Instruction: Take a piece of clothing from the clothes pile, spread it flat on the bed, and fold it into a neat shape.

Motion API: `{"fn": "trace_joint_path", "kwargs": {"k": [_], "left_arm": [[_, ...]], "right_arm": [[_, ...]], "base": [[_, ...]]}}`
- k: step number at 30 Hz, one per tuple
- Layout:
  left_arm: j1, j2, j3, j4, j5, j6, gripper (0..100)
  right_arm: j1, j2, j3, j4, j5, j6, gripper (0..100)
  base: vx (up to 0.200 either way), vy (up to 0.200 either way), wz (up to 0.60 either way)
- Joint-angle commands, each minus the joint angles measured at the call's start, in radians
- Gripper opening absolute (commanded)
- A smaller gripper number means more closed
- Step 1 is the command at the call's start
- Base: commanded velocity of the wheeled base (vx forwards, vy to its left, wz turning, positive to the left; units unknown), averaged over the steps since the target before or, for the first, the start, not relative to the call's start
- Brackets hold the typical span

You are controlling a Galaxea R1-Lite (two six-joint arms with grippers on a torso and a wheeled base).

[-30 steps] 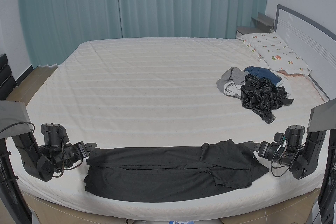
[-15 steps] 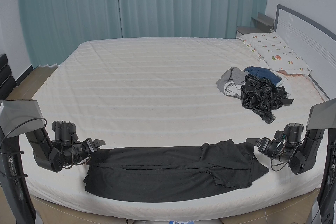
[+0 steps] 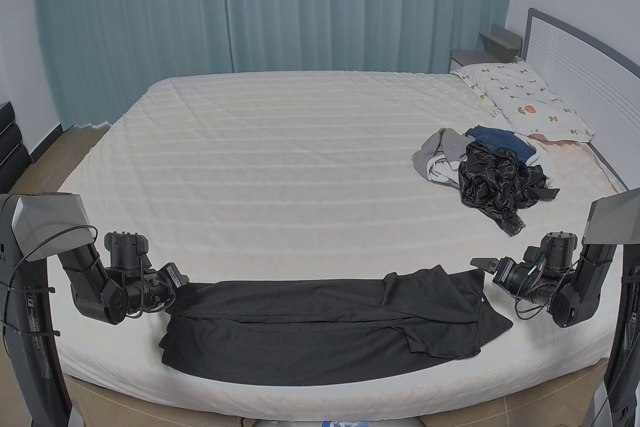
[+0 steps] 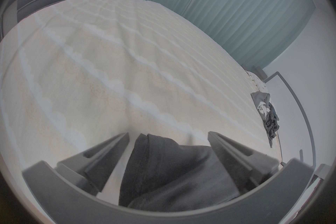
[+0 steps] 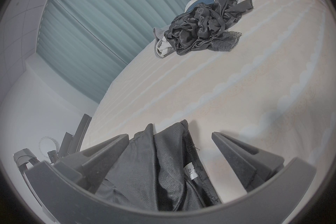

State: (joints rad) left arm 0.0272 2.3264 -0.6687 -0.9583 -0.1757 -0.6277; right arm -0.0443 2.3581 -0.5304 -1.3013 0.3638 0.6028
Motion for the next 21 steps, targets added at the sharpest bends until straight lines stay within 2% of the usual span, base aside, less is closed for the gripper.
{"fn": "trace_joint_path", "kwargs": {"k": [1,8,9,19,21], "left_arm": [[0.013,0.001,0.003,-0.004,0.001,-0.024,0],[0.026,-0.001,-0.003,-0.011,0.001,-0.08,0],[0.03,0.001,0.0,-0.027,0.002,-0.081,0],[0.033,0.011,0.009,-0.066,0.002,-0.086,0],[0.031,0.011,0.009,-0.066,0.004,-0.086,0]], "right_arm": [[0.011,0.032,-0.052,0.034,0.0,0.002,100],[0.029,0.063,-0.117,0.068,-0.002,0.003,100],[0.032,0.064,-0.114,0.068,-0.002,0.003,0],[0.034,0.078,-0.149,0.068,-0.005,0.005,0],[0.029,0.078,-0.174,0.065,-0.011,0.035,0]], "base": [[0.0,0.0,0.0],[0.0,0.0,0.0],[0.0,0.0,0.0],[0.0,0.0,0.0],[0.0,0.0,0.0]]}}
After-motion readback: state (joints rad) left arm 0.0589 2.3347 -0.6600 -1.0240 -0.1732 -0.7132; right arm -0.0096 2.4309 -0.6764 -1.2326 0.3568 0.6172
